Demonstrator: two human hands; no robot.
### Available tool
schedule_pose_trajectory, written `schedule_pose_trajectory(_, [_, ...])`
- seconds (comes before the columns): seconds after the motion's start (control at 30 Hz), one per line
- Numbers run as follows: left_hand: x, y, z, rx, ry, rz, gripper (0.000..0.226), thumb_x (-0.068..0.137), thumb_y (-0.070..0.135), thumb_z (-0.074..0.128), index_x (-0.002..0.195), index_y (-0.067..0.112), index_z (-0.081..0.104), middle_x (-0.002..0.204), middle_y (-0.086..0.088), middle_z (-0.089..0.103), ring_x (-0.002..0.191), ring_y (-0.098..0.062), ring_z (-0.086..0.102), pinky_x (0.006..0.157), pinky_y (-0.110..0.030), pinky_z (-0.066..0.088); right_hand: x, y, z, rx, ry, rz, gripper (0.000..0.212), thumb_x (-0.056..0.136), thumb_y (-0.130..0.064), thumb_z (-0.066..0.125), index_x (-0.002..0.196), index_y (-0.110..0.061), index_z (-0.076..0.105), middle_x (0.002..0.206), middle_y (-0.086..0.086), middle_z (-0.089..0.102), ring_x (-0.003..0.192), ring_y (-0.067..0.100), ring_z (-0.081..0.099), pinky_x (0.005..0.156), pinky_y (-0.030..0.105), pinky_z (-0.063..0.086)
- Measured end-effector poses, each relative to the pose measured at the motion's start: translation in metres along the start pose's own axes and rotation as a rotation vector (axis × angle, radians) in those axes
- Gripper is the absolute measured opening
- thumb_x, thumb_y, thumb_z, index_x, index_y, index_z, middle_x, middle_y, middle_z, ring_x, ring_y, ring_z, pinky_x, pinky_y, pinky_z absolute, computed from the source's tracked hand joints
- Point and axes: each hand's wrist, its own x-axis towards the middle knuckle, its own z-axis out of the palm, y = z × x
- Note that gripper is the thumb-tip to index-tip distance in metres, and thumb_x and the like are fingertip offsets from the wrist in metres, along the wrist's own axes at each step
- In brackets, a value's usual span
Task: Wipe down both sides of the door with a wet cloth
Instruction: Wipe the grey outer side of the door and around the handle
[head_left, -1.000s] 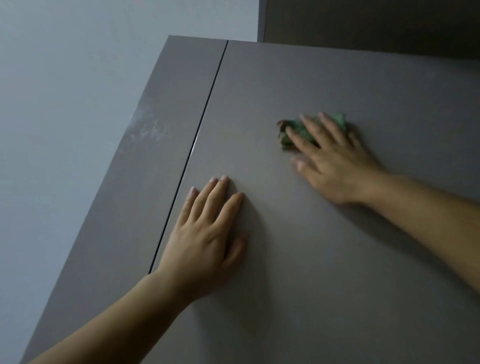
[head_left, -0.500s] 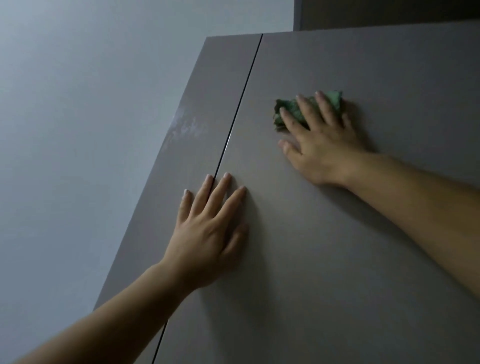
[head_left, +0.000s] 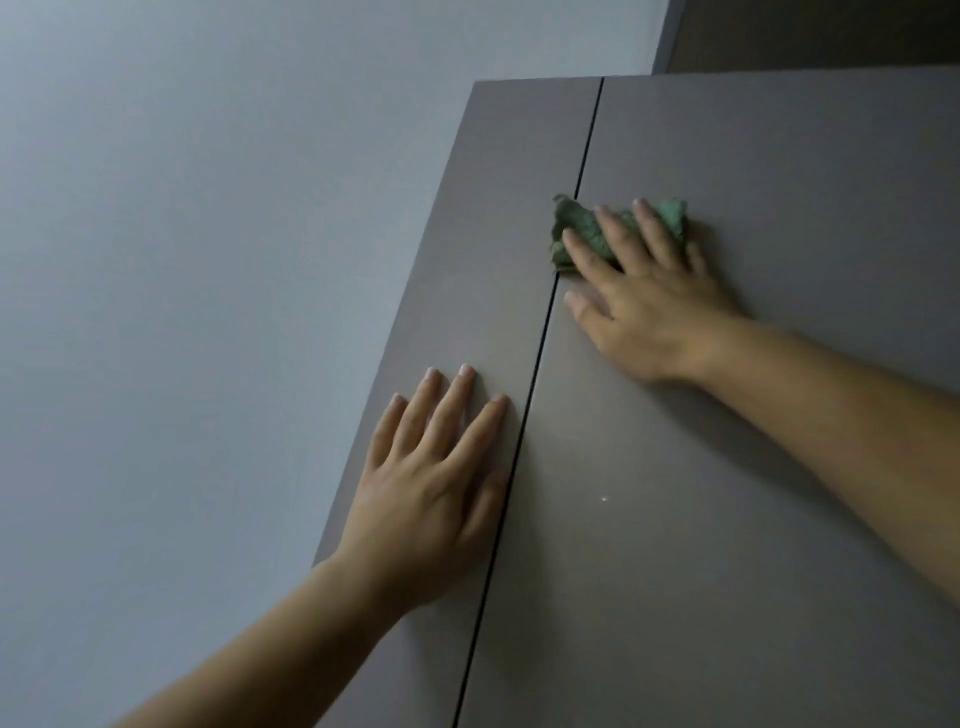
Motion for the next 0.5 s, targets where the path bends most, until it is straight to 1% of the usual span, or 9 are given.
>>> schedule_pose_trajectory(0.07, [-0.003, -0.008, 0.002, -0.013, -0.012, 0.025, 0.067, 0.103, 0.057, 0.020, 0.165, 0.033, 0.017, 0.174, -0.001, 0.001, 0.161, -0.027, -0.009, 0.130, -0.051, 0.004, -0.027, -0.028, 0.021, -0.049, -0.005, -0.157, 0.074, 0.091, -0.067, 0.003, 0.160, -0.043, -0.006, 0.170, -0.009, -0.016, 0.155, 0.019, -0.023, 0.123, 0.054, -0.006])
schedule_pose_trajectory(0.13, [-0.009, -0.013, 0.005, -0.020, -0.018, 0.035, 0.068, 0.103, 0.057, 0.023, 0.165, 0.031, 0.015, 0.174, -0.003, -0.002, 0.161, -0.027, -0.011, 0.130, -0.051, 0.003, -0.045, -0.047, 0.031, -0.103, -0.049, -0.289, 0.073, 0.090, -0.065, -0.001, 0.159, -0.043, -0.010, 0.169, -0.010, -0.018, 0.153, 0.016, -0.026, 0.123, 0.052, -0.009])
schedule_pose_trajectory(0.17, [-0.012, -0.015, 0.007, -0.027, -0.013, 0.039, 0.068, 0.103, 0.057, 0.026, 0.165, 0.030, 0.016, 0.174, -0.005, 0.000, 0.161, -0.028, -0.009, 0.130, -0.052, 0.005, -0.039, -0.050, 0.030, -0.127, -0.069, -0.313, 0.072, 0.090, -0.064, -0.002, 0.158, -0.043, -0.012, 0.169, -0.010, -0.019, 0.153, 0.016, -0.027, 0.123, 0.051, -0.010])
schedule_pose_trajectory(0.2, [-0.015, -0.016, 0.009, -0.041, -0.006, 0.045, 0.068, 0.103, 0.056, 0.029, 0.165, 0.029, 0.020, 0.174, -0.007, 0.004, 0.161, -0.030, -0.005, 0.130, -0.054, 0.008, -0.023, -0.052, 0.024, -0.132, -0.076, -0.297, 0.071, 0.091, -0.064, -0.002, 0.158, -0.044, -0.012, 0.169, -0.011, -0.020, 0.153, 0.016, -0.026, 0.123, 0.051, -0.010])
schedule_pose_trajectory(0.27, [-0.020, -0.020, 0.013, -0.073, 0.025, 0.068, 0.067, 0.103, 0.053, 0.036, 0.163, 0.025, 0.029, 0.173, -0.011, 0.014, 0.161, -0.034, 0.006, 0.128, -0.057, 0.016, 0.025, -0.056, 0.008, -0.088, -0.075, -0.176, 0.067, 0.096, -0.064, 0.005, 0.159, -0.045, -0.009, 0.169, -0.012, -0.018, 0.154, 0.016, -0.024, 0.123, 0.052, -0.009])
schedule_pose_trajectory(0.37, [-0.028, -0.027, 0.019, -0.067, 0.063, 0.101, 0.067, 0.102, 0.050, 0.041, 0.162, 0.023, 0.033, 0.172, -0.012, 0.017, 0.160, -0.034, 0.010, 0.127, -0.057, 0.021, 0.085, -0.075, -0.012, -0.033, -0.078, -0.012, 0.061, 0.104, -0.060, 0.015, 0.160, -0.044, -0.004, 0.170, -0.010, -0.017, 0.155, 0.020, -0.024, 0.122, 0.054, -0.010])
schedule_pose_trajectory(0.43, [-0.032, -0.033, 0.022, -0.075, 0.079, 0.115, 0.067, 0.101, 0.050, 0.043, 0.162, 0.023, 0.033, 0.172, -0.012, 0.017, 0.160, -0.033, 0.011, 0.127, -0.055, 0.020, 0.082, -0.090, -0.007, -0.027, -0.083, -0.034, 0.063, 0.103, -0.061, 0.014, 0.160, -0.043, -0.004, 0.170, -0.010, -0.018, 0.154, 0.020, -0.025, 0.122, 0.055, -0.011])
schedule_pose_trajectory(0.5, [-0.036, -0.036, 0.025, -0.080, 0.091, 0.126, 0.067, 0.102, 0.049, 0.043, 0.162, 0.022, 0.033, 0.172, -0.012, 0.017, 0.160, -0.034, 0.011, 0.126, -0.055, 0.019, 0.050, -0.099, 0.010, -0.087, -0.091, -0.186, 0.068, 0.097, -0.063, 0.009, 0.160, -0.044, -0.006, 0.169, -0.011, -0.019, 0.153, 0.018, -0.027, 0.121, 0.053, -0.013])
